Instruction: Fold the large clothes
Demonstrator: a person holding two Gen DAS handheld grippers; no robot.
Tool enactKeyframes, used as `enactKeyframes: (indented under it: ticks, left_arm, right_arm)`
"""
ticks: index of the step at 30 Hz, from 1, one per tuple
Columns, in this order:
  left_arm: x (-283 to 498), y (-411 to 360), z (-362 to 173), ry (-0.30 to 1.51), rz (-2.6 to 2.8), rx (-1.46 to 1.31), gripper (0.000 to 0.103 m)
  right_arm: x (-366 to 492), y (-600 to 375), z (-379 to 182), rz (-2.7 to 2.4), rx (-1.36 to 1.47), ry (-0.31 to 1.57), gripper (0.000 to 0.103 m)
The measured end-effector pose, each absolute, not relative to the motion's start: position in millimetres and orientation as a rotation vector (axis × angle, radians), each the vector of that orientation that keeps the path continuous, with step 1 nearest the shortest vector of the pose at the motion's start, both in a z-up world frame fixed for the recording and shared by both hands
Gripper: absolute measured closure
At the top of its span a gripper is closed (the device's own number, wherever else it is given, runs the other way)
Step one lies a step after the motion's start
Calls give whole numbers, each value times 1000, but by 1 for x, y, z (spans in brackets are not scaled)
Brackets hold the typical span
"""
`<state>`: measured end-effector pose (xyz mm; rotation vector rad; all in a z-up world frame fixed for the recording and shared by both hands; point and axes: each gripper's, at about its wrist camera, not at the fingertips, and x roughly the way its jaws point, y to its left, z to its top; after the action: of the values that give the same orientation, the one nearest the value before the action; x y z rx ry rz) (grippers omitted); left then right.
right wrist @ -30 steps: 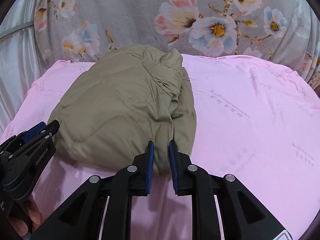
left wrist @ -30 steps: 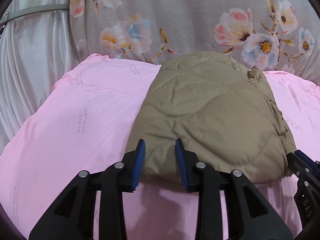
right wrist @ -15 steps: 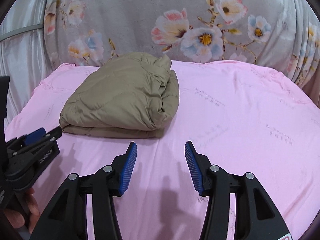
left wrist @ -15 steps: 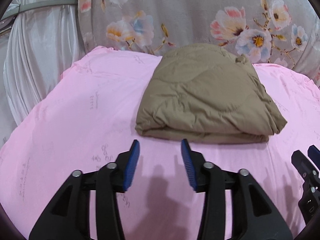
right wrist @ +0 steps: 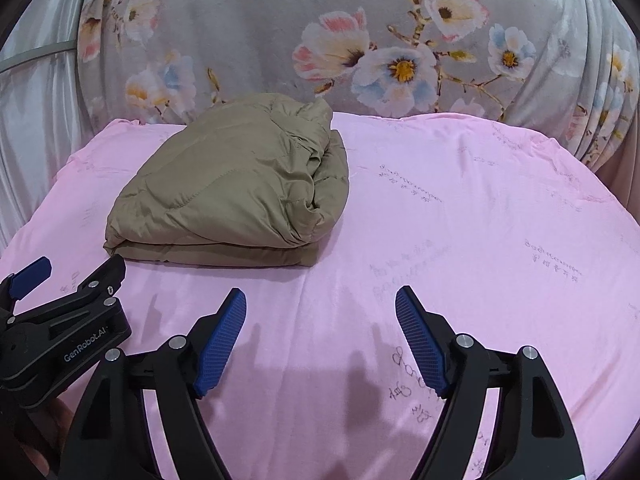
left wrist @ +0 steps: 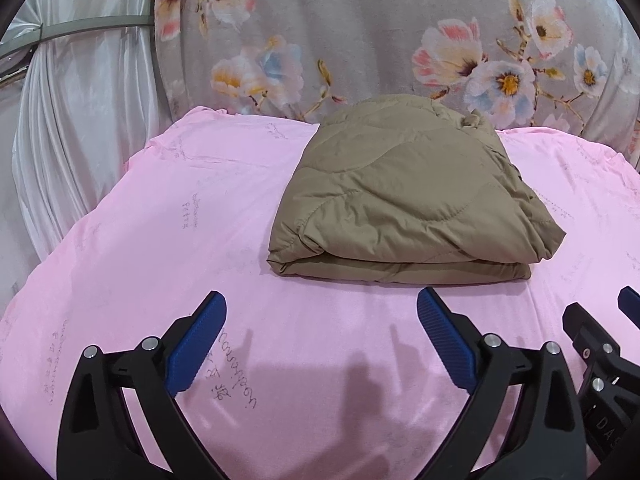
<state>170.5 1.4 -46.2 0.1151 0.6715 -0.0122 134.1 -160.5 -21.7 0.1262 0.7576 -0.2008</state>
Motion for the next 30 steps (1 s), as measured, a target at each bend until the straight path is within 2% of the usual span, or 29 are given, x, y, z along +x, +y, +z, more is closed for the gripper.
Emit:
enactKeyframes:
  ticks: [30]
  left_arm:
    - [167,-4,-46,661,-7,153,7]
  right_arm:
    - [136,-147,-23,-186,70,762,28]
